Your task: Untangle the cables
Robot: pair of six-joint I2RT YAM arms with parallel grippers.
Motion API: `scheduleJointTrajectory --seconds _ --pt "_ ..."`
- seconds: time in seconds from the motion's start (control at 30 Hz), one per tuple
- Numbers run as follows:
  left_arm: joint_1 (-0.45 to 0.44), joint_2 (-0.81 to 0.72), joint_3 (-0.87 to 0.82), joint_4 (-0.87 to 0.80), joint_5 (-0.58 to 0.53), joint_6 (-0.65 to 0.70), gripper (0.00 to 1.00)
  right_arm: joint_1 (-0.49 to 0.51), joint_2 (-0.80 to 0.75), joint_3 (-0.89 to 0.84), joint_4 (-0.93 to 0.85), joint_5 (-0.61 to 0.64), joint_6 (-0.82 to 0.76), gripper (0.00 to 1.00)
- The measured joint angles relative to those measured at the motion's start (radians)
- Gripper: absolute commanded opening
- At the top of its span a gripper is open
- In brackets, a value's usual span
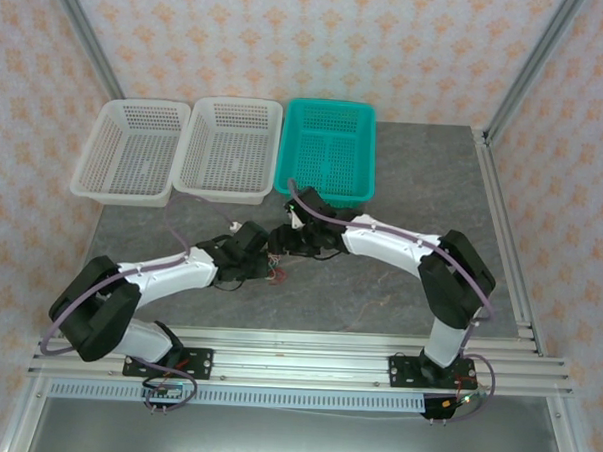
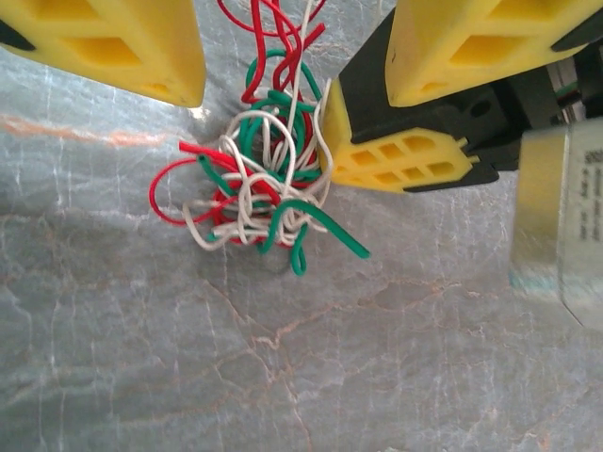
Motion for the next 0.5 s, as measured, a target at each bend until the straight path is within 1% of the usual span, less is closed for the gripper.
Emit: scheduleJointTrajectory --seconds 0.13,0.27,0.37,0.5 --pt "-0.003 -0.051 -0.014 0.002 0.012 0.035 0.0 0.0 0.02 0.045 0.009 0.045 -0.127 0.47" --pt "-0.002 -0.111 -0.014 -0.005 0.013 0.068 0.0 0.0 0.029 0.047 0.013 0.074 -0.24 0.43" --pt "-0.002 -0.156 -0.014 -0.006 0.011 0.08 0.0 0.0 0.039 0.042 0.013 0.07 -0.275 0.43" --pt "-0.002 -0.166 -0.014 -0.019 0.004 0.089 0.0 0.0 0.04 0.005 0.036 0.069 -0.277 0.43"
